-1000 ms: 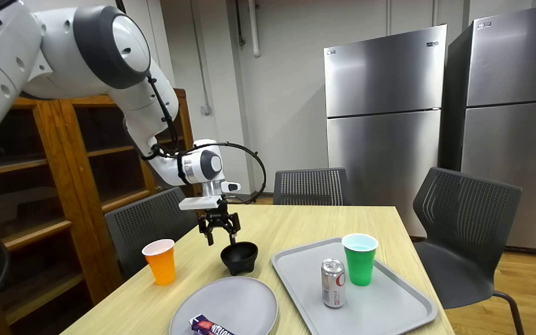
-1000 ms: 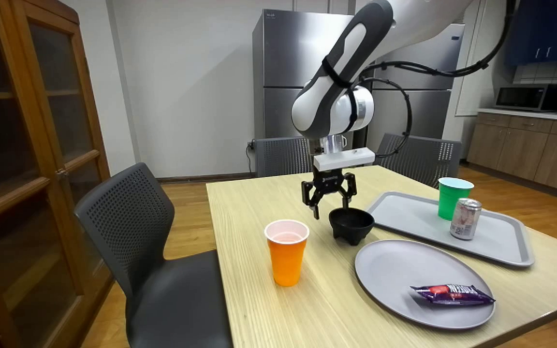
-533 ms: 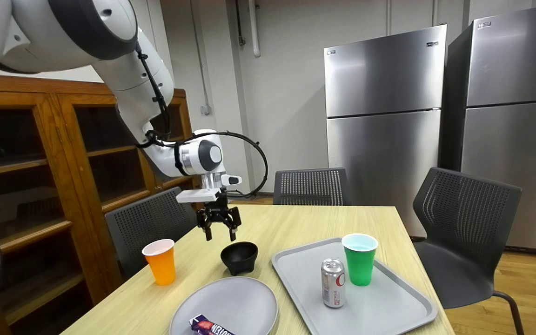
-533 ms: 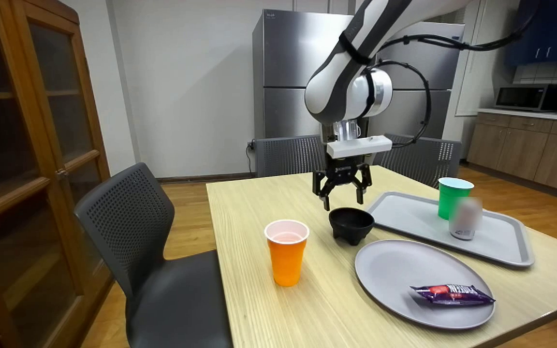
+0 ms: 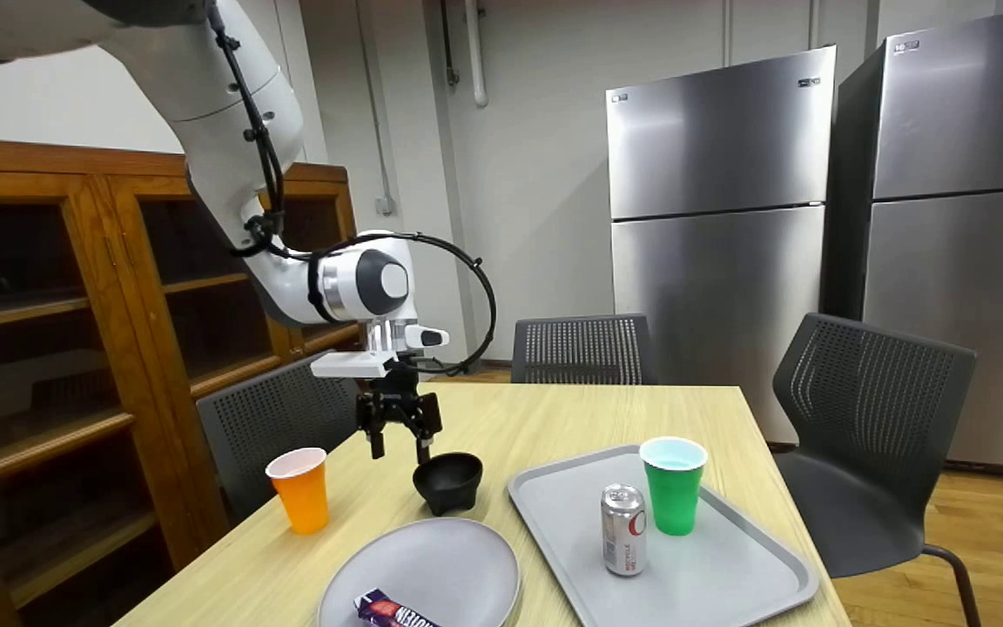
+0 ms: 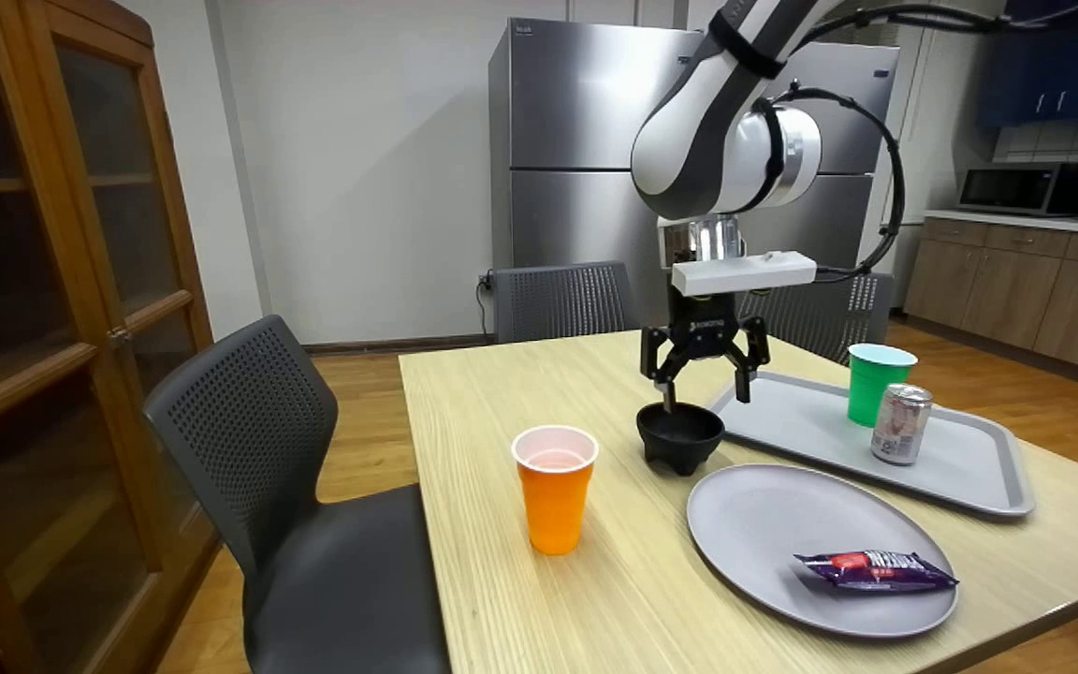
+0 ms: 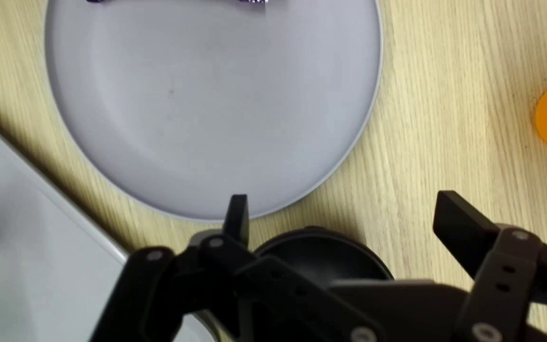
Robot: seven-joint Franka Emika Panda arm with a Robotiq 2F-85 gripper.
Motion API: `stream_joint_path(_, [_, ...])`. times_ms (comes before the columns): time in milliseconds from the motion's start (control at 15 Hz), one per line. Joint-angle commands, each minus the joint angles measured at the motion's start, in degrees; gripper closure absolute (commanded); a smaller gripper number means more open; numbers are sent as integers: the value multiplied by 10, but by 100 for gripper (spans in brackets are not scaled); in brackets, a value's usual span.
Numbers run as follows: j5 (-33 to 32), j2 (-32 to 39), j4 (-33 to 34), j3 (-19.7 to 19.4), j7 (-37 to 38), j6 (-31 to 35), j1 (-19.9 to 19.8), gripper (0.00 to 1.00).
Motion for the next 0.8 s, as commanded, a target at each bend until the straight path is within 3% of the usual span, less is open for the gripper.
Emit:
stream_joint_path(0, [8, -71, -86, 1, 40, 26, -4, 0])
stream_joint_path(267, [-22, -117, -152, -9, 64, 56, -2, 0])
stream_joint_path(333, [-8, -72, -100, 0, 47, 35, -7, 0])
stream_joint_path(733, [-11, -99, -135, -3, 48, 46, -9, 0])
